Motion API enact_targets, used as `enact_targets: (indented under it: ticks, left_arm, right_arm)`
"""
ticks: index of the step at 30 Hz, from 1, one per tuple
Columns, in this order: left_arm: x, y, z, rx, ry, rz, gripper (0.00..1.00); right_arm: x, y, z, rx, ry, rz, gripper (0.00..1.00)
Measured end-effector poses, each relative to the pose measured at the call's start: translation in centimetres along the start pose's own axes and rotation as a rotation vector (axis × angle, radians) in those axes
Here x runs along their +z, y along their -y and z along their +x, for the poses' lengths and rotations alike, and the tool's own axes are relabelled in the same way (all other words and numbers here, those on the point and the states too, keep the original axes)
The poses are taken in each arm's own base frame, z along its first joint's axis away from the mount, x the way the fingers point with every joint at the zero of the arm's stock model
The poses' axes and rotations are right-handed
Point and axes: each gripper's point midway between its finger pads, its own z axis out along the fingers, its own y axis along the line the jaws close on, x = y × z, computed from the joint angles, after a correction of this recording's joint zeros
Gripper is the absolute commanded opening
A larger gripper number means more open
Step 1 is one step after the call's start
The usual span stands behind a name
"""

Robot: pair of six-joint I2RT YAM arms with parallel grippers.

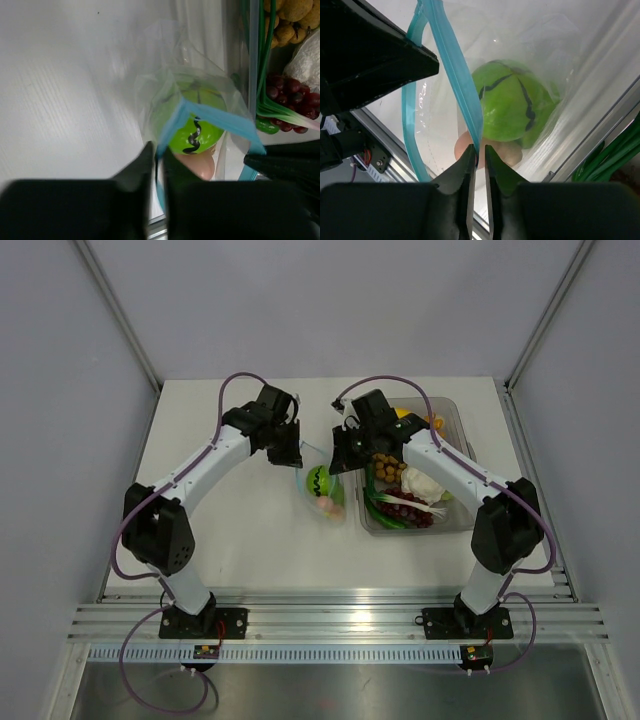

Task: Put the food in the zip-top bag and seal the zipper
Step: Zip the zipper food storage bag at the center of the board.

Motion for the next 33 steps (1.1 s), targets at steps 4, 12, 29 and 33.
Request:
enact_targets:
  ticks: [4, 12, 29, 33]
  left_arm:
    - [0.4, 0.4, 0.1, -0.059, -0.015, 0.018, 0.00]
    - [-2.7, 0.7, -0.2, -0.316, 0.049, 0.051, 0.00]
    - [-3.1, -0.5, 1.0, -0.516, 0.057, 0.023, 0.00]
    - [-3.0, -0.6, 1.0, -0.519, 0.059, 0.022, 0.00]
  right_arm:
    - [-0.6, 0.0, 0.0, -0.015, 0.007, 0.005, 0.78]
    - [-9.4, -2.9, -1.1, -0.156, 0.285, -0.028, 0.74]
    - [-4.7, 0.9, 9.9, -0.391, 0.432, -0.052, 0.57]
    - [-4.0, -0.8, 9.0, -0.446, 0.491, -0.081, 0.55]
